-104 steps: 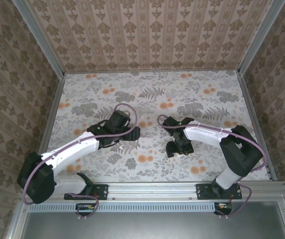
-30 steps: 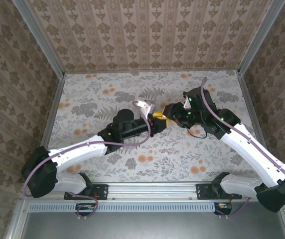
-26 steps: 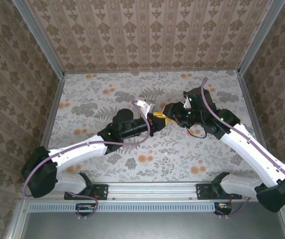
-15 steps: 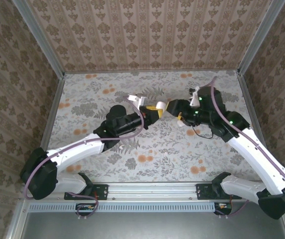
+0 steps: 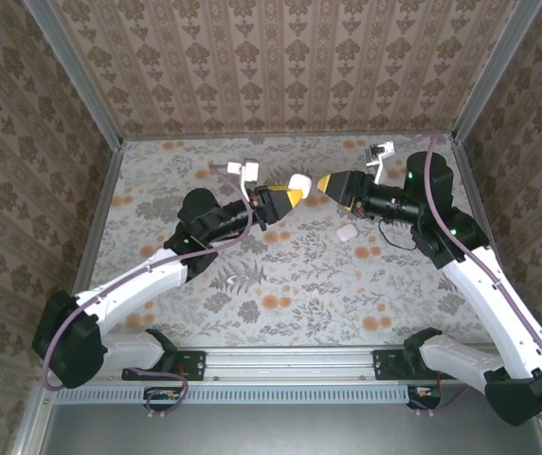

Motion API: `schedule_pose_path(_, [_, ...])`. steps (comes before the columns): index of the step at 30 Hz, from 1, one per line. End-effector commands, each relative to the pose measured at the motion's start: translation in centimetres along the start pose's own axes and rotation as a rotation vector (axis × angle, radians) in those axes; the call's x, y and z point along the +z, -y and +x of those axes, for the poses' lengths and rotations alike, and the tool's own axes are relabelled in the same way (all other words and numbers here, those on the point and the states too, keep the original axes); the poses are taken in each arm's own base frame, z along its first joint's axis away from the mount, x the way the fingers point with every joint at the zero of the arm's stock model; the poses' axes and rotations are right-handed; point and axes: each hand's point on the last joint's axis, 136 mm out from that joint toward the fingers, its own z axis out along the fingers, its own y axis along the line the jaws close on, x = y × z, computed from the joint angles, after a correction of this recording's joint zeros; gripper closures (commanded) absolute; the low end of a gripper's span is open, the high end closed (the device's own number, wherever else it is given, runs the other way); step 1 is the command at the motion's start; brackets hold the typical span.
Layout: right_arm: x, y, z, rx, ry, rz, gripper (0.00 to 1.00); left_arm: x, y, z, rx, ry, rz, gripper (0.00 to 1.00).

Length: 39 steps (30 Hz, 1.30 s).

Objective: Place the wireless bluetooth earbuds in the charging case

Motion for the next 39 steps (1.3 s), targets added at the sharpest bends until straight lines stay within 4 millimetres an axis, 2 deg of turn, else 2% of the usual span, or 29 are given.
schedule_pose_path(1, [0.0,-1.9,0.1,-0.057,-0.020,-0.104,0.42,0.6,3.3,-1.6,-0.036,0.031,0.134,0.96])
schedule_pose_path(5, [0.2,-1.7,0.0,-0.049,-0.006,-0.125,0.52,1.1,3.9,-2.0,-0.079,0.047,0.191,0.96])
schedule_pose_path(10, [0.4,-2.6,-0.2,-0.044,0.002,-0.196,0.53,1.5,3.4,-1.6,-0.120,0.040,0.208,0.97])
schedule_pose_path(16, [0.5,-2.3,-0.5,-0.063,0.019,-0.177,0.56,1.8,3.8,-1.7,-0.133,0.028,0.227,0.98])
schedule_pose_path(21, [1.1,-2.6,-1.1,-0.053,0.023,-0.198,0.59,1.7,4.7,-0.9,-0.139,-0.014,0.255,0.98])
schedule_pose_path(29, [1.3,-3.6,-0.9,-0.071,-0.020,-0.241,0.77,1.7,4.9,-1.1,-0.134,-0.018,0.244,0.97])
schedule_pose_path(34, [1.1,-3.5,0.2,-0.097,-0.059,-0.245,0.87,1.1,4.5,-1.1,-0.103,-0.020,0.201,0.87])
schedule_pose_path(36, [1.0,-3.4,0.5,-0.127,-0.074,-0.237,0.89,0.5,4.1,-0.9,-0.074,-0.025,0.159,0.78])
schedule_pose_path(39, [0.9,-3.2,1.0,-0.191,-0.101,-0.208,0.90,-0.7,4.1,-0.6,-0.020,-0.064,0.096,0.75])
